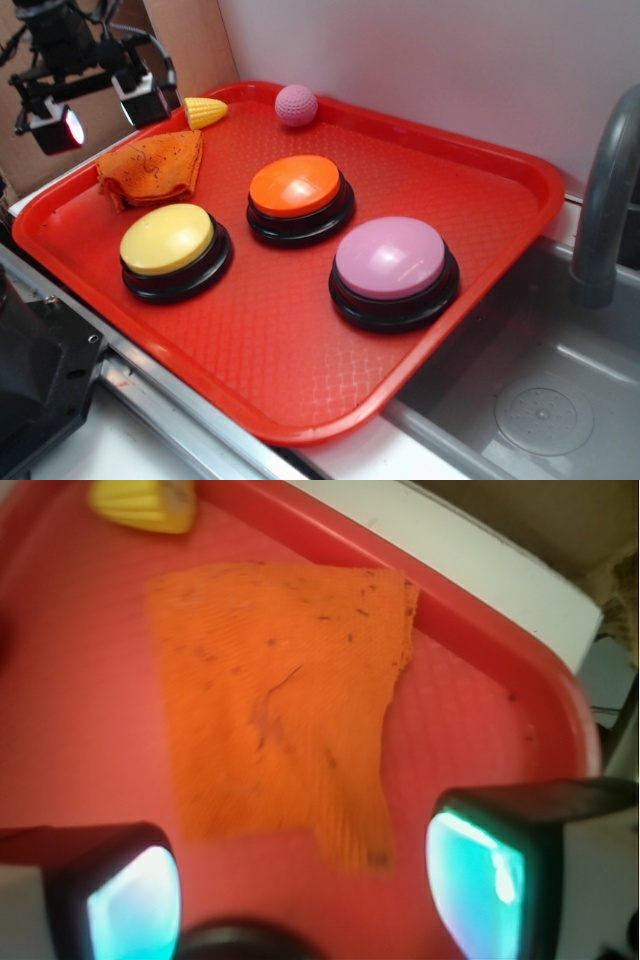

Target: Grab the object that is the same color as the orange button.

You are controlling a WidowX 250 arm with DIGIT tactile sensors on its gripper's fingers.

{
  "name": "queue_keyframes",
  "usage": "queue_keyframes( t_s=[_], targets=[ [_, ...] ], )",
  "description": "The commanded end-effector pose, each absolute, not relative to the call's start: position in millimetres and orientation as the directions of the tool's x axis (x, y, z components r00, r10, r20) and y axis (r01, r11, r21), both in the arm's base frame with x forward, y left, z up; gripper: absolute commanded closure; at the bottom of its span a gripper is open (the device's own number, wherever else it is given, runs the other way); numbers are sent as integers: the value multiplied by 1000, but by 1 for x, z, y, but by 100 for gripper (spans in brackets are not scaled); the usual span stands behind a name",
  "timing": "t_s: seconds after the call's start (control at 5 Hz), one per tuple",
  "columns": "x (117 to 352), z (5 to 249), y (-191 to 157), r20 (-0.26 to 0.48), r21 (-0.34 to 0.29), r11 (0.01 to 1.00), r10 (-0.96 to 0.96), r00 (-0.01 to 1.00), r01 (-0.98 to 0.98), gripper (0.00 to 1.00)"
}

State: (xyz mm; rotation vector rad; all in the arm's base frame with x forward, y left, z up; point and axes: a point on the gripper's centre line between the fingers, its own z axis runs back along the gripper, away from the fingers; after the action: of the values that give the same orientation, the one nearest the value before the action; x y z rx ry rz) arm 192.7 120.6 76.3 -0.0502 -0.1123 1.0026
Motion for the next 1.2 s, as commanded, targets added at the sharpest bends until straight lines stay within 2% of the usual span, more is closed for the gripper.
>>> queue_keyframes(
  t_s=[0.0,0.4,0.6,0.8,1.0],
  targets=[
    [208,61,141,120,-130,543,839,531,-829,0],
    [209,41,155,113,-124,503,863,492,-855,0],
    [208,39,156,117,-126,490,871,478,-863,74],
    [207,41,155,125,-126,496,867,482,-859,100],
    [208,42,156,128,-131,491,870,477,-861,100]
  ],
)
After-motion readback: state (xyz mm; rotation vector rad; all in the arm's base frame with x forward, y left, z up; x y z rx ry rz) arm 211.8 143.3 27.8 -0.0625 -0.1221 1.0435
